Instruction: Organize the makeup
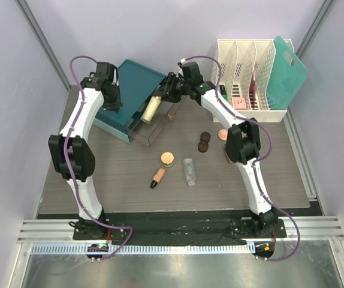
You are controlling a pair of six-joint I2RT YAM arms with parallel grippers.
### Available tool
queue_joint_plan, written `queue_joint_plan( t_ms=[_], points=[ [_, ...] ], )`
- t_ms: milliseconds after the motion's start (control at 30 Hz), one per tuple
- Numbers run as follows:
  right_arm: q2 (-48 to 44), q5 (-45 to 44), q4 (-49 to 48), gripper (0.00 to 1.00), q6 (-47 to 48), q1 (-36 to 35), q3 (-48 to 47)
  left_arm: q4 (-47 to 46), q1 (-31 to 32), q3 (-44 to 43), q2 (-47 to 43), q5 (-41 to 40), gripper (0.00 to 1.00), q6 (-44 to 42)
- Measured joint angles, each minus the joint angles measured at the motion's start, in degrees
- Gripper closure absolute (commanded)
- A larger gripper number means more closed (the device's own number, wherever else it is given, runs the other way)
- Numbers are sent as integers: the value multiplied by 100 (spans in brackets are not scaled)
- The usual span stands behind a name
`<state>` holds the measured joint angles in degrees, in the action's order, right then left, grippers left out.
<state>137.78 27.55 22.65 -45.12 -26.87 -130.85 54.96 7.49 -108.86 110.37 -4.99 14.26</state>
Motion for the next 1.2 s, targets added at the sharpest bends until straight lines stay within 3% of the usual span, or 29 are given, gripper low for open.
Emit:
queue_joint_plan(
  t_ms=[33,67,133,167,233,733,967,1200],
  points=[
    [13,-4,-22,68,-70,0,-17,20,0,-31,20,-13,100,-9],
    [17,-7,-42,50,-153,0,-31,39,0,-68,44,-28,100,-20],
    [24,-4,-37,33,-275,0,-42,59,0,-107,72,-57,100,-39],
    [26,-7,-39,19,-345,0,-44,72,0,-129,83,-68,100,-55],
    [26,-11,-105,14,-481,0,-87,105,0,-166,107,-101,100,-90],
    [-190,-498,15,13,-199,63,-105,160,0,-264,168,-146,100,-122],
    [-1318,-1005,909,14,761,122,286,168,0,-278,181,-146,100,-122],
    [-2664,-1733,2470,15,1718,-39,1150,173,0,-348,232,-144,100,-122]
  ],
)
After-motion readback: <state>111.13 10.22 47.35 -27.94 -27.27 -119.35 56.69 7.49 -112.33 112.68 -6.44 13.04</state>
